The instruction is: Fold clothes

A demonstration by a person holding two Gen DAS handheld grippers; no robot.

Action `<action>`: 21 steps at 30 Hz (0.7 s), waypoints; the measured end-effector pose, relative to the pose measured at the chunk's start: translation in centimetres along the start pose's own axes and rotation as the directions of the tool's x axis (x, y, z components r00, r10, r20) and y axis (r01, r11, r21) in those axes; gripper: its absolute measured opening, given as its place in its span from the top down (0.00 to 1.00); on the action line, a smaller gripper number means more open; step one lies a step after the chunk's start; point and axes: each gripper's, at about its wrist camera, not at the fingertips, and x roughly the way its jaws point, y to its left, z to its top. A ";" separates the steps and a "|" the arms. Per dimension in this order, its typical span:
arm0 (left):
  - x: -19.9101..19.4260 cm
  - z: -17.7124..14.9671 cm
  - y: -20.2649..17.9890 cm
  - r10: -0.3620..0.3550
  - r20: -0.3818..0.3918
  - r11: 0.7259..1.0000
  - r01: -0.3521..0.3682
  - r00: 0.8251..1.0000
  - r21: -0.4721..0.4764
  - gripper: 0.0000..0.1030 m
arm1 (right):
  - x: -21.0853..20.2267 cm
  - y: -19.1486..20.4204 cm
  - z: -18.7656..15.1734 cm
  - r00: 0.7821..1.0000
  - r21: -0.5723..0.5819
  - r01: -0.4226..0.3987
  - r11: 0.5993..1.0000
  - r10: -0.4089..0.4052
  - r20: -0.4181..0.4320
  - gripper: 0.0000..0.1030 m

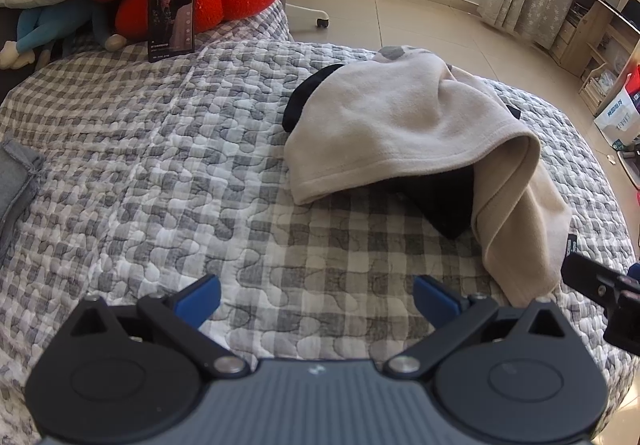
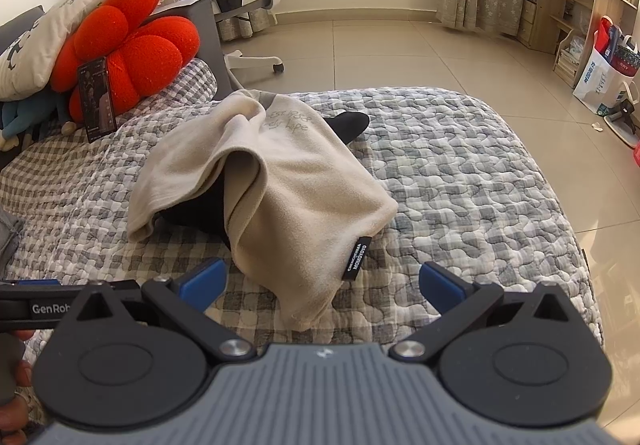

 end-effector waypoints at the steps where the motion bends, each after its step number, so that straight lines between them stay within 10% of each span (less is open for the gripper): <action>1: 0.0 0.0 0.0 0.000 -0.001 1.000 0.000 1.000 -0.001 0.00 | 0.0 0.0 0.0 1.000 0.000 0.000 1.000 0.000 0.000 0.00; 21: -0.1 0.0 0.0 -0.002 0.001 1.000 0.002 1.000 -0.012 0.00 | 0.1 0.0 0.0 1.000 -0.005 -0.001 1.000 0.001 -0.003 0.00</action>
